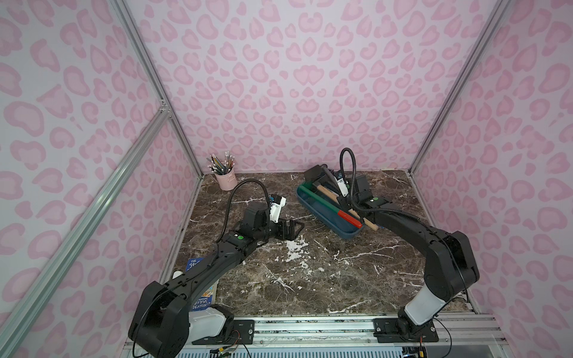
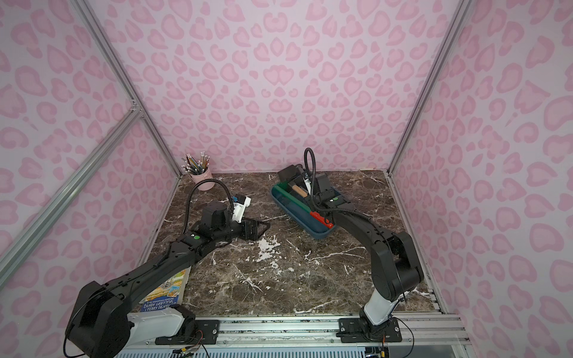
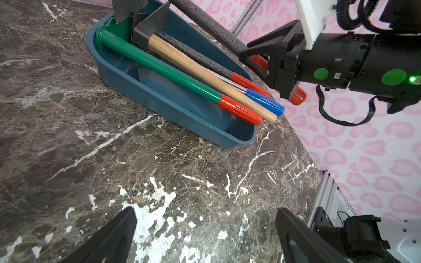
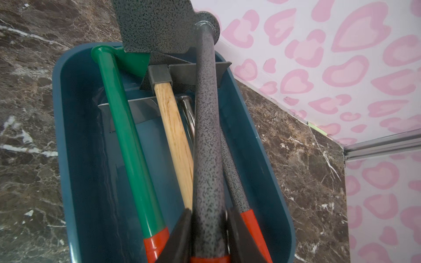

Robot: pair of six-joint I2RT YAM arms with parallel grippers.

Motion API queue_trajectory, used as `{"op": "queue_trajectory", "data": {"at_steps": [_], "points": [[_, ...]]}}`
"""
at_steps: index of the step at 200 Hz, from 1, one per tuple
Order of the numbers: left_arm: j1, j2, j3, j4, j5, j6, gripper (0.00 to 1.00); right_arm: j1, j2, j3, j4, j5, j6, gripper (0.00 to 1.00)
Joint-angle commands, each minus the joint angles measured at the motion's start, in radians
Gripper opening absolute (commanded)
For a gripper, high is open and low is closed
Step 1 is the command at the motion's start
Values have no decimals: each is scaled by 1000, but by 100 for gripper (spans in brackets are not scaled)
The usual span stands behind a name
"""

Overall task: Put the small hoe into the storage box
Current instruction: Place the hoe in the storage box.

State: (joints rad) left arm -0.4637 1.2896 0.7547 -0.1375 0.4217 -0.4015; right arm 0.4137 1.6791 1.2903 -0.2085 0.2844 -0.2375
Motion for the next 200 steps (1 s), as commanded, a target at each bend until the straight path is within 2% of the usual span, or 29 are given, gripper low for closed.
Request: {"op": "queue_trajectory", "data": {"at_steps": [1, 74, 129, 200], "points": [[1, 2, 11, 17, -1, 9, 99, 0, 11, 30, 107, 42, -21, 0], [1, 2, 10, 10, -8, 9, 100, 2, 47, 21, 154, 94, -106, 0], [1, 8, 13, 8, -8, 9, 100, 20, 35, -55, 259, 174, -174, 0], [1, -6, 6, 6, -14, 9, 100, 60, 39, -117, 346, 211, -259, 0]]}}
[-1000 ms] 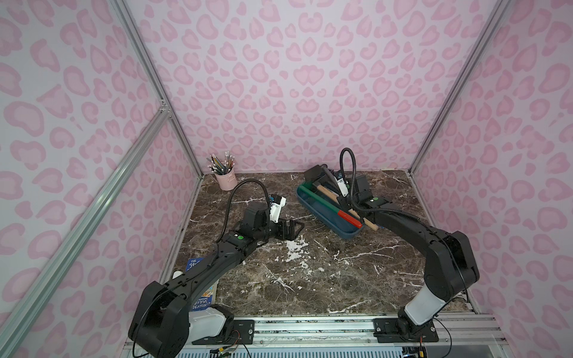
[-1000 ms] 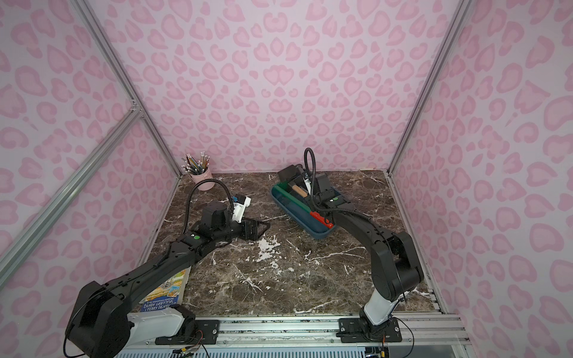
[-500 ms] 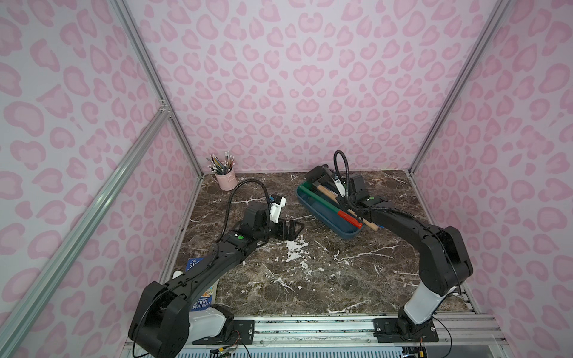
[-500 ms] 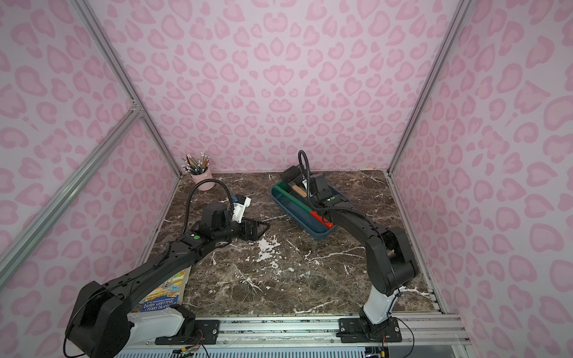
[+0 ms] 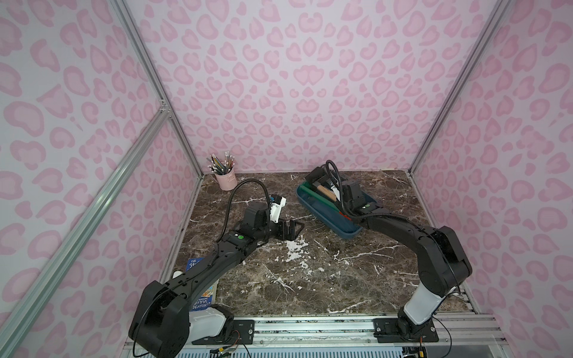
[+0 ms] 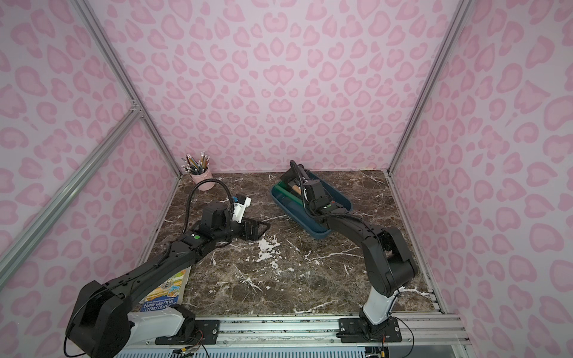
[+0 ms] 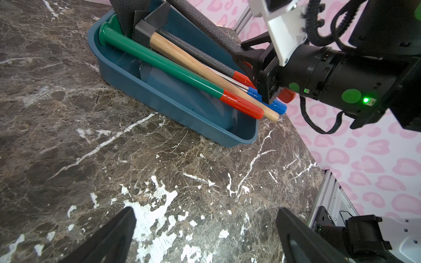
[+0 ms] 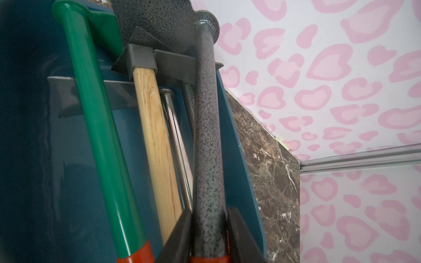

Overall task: Put the small hoe into the storage box
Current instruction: Place the hoe in the storage box.

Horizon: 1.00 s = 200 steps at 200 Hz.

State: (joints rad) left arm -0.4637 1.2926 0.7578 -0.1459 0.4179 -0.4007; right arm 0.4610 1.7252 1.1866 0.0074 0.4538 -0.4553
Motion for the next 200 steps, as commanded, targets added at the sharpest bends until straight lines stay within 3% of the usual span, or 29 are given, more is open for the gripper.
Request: {"op": "queue_trajectory", "data": {"at_steps": [1, 83, 200], "points": [[1, -9, 3, 14, -11, 8, 100, 13, -7, -14, 130, 42, -41, 0], [1, -7, 2, 17, -10, 8, 100, 36, 3, -81, 166, 56, -72, 0], [2, -13, -1, 18, -10, 8, 100, 48, 50, -100, 143, 59, -10, 0]]}}
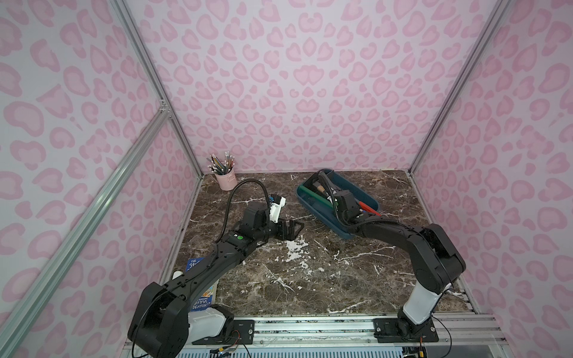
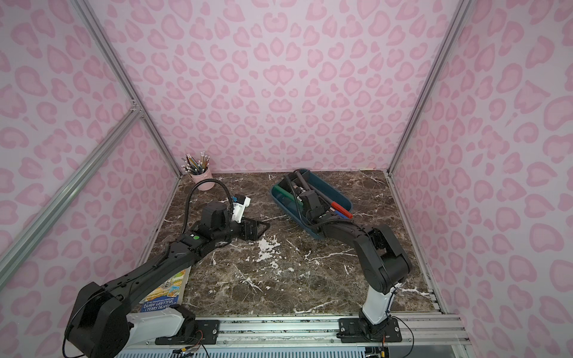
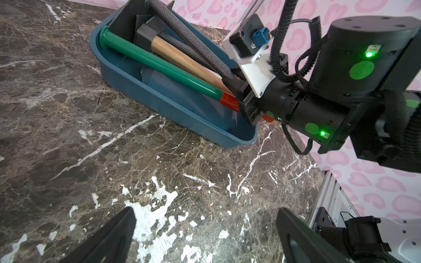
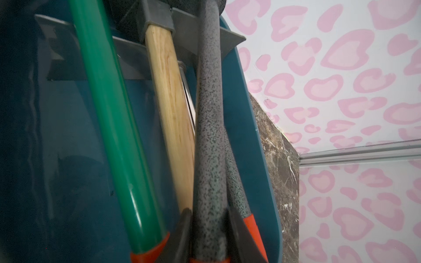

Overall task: Put the small hoe into the storage box
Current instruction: Place the hoe in the storage box.

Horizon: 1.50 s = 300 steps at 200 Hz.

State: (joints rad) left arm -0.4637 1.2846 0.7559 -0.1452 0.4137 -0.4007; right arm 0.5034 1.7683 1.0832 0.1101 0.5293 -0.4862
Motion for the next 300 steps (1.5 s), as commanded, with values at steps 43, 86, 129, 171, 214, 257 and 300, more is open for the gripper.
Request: {"op": "queue_trajectory", "data": {"at_steps": [43, 86, 129, 171, 214, 257, 300], "points": [[1, -2, 3, 18, -5, 7, 100, -2, 7, 10, 16, -32, 53, 5], [1, -1, 3, 19, -1, 8, 100, -11, 3, 20, -16, -65, 84, 14], [2, -6, 1, 19, -6, 9, 100, -33, -1, 35, -56, -123, 120, 25], [1, -10, 0, 16, -10, 10, 100, -48, -33, 13, -59, -176, 159, 32], [2, -16, -5, 14, -12, 8, 100, -39, -49, 1, -56, -165, 158, 38], [2, -16, -4, 13, -13, 7, 100, -37, -61, 3, -59, -163, 164, 47], [1, -10, 21, -10, -36, 22, 99, -36, -113, -17, -47, -203, 195, 55]]}}
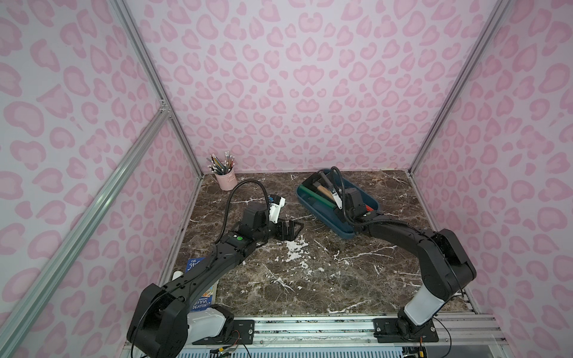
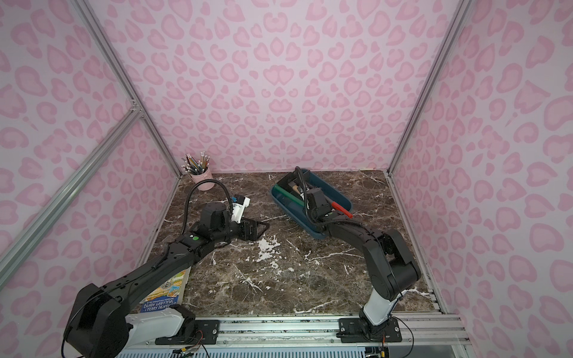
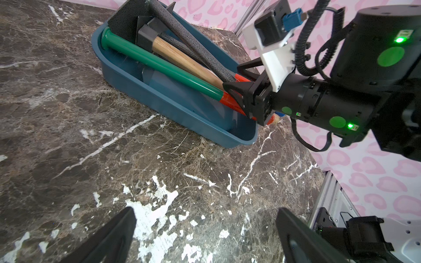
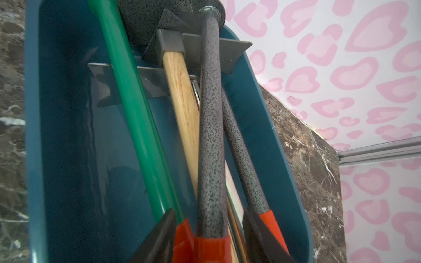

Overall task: Put the small hoe into the storage box
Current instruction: Place the hoe in the storage box.

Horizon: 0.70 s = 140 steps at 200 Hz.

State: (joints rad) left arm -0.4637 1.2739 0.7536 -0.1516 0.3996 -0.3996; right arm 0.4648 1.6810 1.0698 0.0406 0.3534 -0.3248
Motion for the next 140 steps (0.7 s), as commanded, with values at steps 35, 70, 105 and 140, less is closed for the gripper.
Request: {"op": "queue_trajectory", "data": {"at_steps": [35, 70, 105, 140], "points": [[1, 15, 55, -21, -68, 30, 96, 7, -72, -25, 16, -73, 81, 61], [2, 25, 91, -37, -136, 62, 96, 23, -123, -54, -1, -109, 146, 64], [1, 31, 112, -55, -214, 103, 96, 45, -184, -97, -15, -109, 208, 75], [1, 30, 109, -39, -329, 126, 96, 46, -243, -169, 13, -119, 243, 93]]}}
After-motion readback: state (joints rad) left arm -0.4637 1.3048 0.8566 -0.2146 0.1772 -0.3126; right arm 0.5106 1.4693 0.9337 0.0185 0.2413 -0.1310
